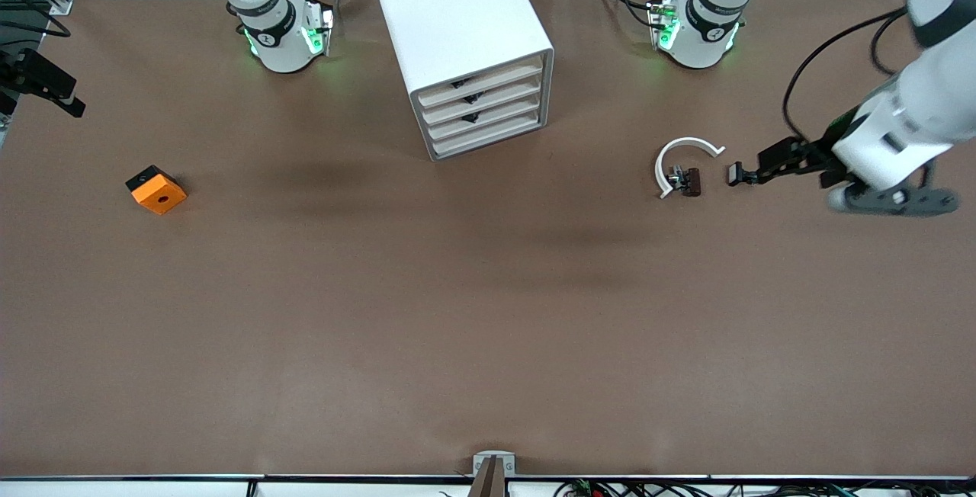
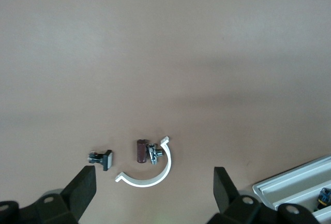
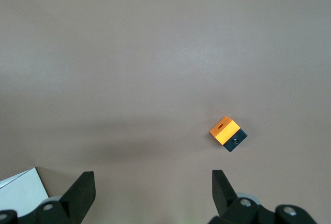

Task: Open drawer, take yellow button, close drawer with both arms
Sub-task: 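Move the left gripper toward the white drawer cabinet, then reach the left gripper to the drawer front and grasp it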

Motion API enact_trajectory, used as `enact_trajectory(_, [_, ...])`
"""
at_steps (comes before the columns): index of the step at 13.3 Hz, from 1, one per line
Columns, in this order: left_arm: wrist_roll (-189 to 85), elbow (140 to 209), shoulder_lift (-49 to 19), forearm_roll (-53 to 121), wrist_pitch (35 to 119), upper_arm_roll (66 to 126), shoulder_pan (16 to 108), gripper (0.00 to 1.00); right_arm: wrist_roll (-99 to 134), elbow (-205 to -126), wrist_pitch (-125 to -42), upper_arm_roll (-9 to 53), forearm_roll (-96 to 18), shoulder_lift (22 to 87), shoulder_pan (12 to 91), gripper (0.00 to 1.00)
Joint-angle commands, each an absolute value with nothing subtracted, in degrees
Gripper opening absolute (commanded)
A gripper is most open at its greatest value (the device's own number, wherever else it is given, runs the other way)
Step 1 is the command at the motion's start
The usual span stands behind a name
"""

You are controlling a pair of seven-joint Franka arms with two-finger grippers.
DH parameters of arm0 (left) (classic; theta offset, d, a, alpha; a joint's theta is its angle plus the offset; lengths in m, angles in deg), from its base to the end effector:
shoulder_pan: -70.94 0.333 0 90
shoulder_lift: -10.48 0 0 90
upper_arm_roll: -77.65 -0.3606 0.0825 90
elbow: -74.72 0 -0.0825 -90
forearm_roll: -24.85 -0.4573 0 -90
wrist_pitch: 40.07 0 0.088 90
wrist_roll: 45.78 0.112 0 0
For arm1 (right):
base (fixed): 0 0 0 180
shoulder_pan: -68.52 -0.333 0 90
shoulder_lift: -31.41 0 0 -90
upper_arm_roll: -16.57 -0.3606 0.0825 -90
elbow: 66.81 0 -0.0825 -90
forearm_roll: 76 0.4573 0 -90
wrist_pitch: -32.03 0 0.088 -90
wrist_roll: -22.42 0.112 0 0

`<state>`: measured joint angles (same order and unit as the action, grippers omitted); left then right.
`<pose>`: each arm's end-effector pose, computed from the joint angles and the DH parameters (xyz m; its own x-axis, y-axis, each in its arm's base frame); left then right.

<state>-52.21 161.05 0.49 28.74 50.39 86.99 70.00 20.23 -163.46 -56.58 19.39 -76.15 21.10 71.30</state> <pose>0.6722 -0.1206 0.5870 0.9917 -0.0664 -0.1099 -0.0574 -0.9948 0.0837 0.5572 -0.0578 0.7055 0.9975 -0.0590 0.0396 -0.0589 -0.9983 -0.0047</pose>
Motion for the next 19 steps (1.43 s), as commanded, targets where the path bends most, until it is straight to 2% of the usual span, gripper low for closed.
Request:
enact_trajectory(1, [-52.81, 158.66, -3.66, 29.42, 51.33, 87.15, 67.87, 1.0, 20.31, -163.23, -56.13, 19.56, -76.26, 20.69, 70.98, 1.0])
enact_trajectory(8, [-63.77, 158.39, -11.92, 36.18, 56.87, 87.15, 62.86, 1.0, 20.31, -163.23, -56.13, 19.56, -76.17, 20.69, 70.98, 1.0])
enact_trajectory(12, [-79.68, 158.39, -12.81, 46.89, 57.84, 86.97, 62.76, 1.0, 20.31, -163.23, -55.95, 19.56, -76.17, 20.69, 70.98, 1.0])
enact_trajectory(16, [-96.19, 158.48, -15.52, 49.81, 58.02, 87.06, 60.67, 1.0, 20.31, -163.23, -55.69, 19.64, -76.17, 20.69, 70.98, 1.0])
enact_trajectory(19, [-114.25, 158.31, -18.51, 51.12, 63.45, 87.06, 56.98, 1.0, 20.31, -163.31, -55.69, 19.64, -76.17, 20.69, 70.98, 1.0])
